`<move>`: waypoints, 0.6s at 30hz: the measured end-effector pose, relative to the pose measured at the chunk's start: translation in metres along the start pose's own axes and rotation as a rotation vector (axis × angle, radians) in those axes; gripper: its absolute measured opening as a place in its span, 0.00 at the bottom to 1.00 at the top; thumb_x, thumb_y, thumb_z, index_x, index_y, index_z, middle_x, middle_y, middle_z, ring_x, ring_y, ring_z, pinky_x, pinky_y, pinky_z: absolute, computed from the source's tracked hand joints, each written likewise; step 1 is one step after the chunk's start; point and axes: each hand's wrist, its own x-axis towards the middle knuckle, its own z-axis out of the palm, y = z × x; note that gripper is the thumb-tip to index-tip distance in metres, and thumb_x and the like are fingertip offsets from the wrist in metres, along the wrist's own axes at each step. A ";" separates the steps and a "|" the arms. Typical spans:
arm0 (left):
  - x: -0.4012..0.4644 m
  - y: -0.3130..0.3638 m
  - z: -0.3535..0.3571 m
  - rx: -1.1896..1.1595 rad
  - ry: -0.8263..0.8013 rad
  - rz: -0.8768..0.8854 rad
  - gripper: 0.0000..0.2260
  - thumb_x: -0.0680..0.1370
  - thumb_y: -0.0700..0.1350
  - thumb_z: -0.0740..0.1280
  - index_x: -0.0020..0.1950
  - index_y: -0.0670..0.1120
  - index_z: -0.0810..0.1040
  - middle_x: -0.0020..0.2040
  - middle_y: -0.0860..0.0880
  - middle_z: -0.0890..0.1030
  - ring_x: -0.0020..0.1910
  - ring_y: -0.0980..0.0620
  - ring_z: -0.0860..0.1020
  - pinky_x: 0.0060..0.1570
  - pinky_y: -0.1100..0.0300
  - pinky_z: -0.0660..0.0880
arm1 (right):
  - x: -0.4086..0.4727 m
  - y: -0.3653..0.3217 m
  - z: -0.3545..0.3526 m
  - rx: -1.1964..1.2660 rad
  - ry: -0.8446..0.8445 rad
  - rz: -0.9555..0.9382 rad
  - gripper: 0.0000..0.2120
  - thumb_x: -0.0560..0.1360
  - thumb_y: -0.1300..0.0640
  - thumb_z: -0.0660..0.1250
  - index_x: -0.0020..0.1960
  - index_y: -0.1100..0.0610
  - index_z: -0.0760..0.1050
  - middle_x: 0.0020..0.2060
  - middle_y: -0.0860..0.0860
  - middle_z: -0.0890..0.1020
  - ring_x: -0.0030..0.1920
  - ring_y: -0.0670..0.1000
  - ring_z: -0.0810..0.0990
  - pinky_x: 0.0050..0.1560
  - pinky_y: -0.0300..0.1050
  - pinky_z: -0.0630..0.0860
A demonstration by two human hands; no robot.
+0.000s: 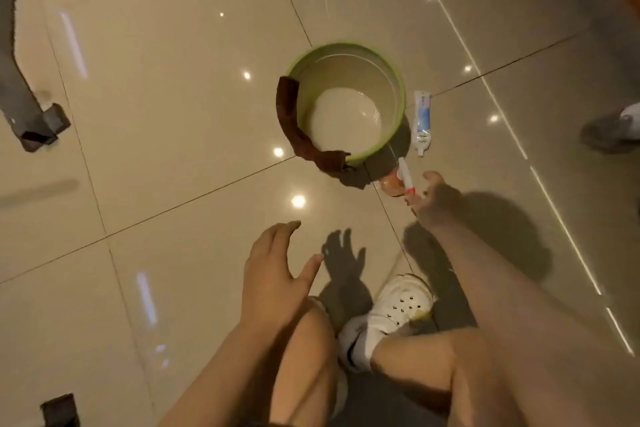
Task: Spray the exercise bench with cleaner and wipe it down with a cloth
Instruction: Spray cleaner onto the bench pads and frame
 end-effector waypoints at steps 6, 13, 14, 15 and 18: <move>0.053 -0.011 0.073 -0.082 0.122 0.162 0.22 0.75 0.58 0.63 0.67 0.51 0.73 0.64 0.52 0.74 0.62 0.53 0.71 0.62 0.56 0.69 | 0.062 0.025 0.069 -0.115 0.072 0.061 0.12 0.82 0.56 0.60 0.63 0.58 0.67 0.49 0.58 0.78 0.51 0.61 0.78 0.51 0.54 0.75; 0.047 0.008 0.083 -0.102 0.068 0.217 0.20 0.76 0.55 0.64 0.66 0.50 0.74 0.64 0.51 0.74 0.61 0.55 0.72 0.57 0.63 0.67 | 0.036 0.026 0.044 -0.136 0.187 0.019 0.04 0.79 0.57 0.66 0.52 0.55 0.73 0.43 0.53 0.75 0.46 0.55 0.77 0.44 0.46 0.71; 0.039 0.014 0.075 -0.111 0.044 0.214 0.20 0.76 0.55 0.63 0.66 0.50 0.74 0.64 0.52 0.74 0.61 0.55 0.72 0.56 0.65 0.66 | 0.019 0.023 0.033 -0.080 0.230 -0.058 0.03 0.78 0.59 0.67 0.51 0.57 0.75 0.42 0.54 0.77 0.45 0.55 0.77 0.43 0.45 0.71; 0.030 0.022 0.065 -0.125 0.014 0.201 0.20 0.76 0.55 0.63 0.66 0.50 0.74 0.64 0.52 0.74 0.61 0.55 0.73 0.54 0.69 0.65 | 0.002 0.019 0.020 -0.024 0.295 -0.158 0.03 0.76 0.62 0.68 0.50 0.60 0.78 0.41 0.56 0.80 0.43 0.57 0.79 0.41 0.43 0.72; 0.002 0.056 0.022 -0.171 -0.049 0.173 0.20 0.76 0.55 0.63 0.67 0.52 0.73 0.64 0.54 0.74 0.60 0.57 0.73 0.49 0.78 0.61 | -0.062 -0.006 -0.031 0.063 0.294 -0.314 0.06 0.74 0.66 0.70 0.50 0.63 0.81 0.42 0.57 0.84 0.41 0.54 0.81 0.38 0.33 0.70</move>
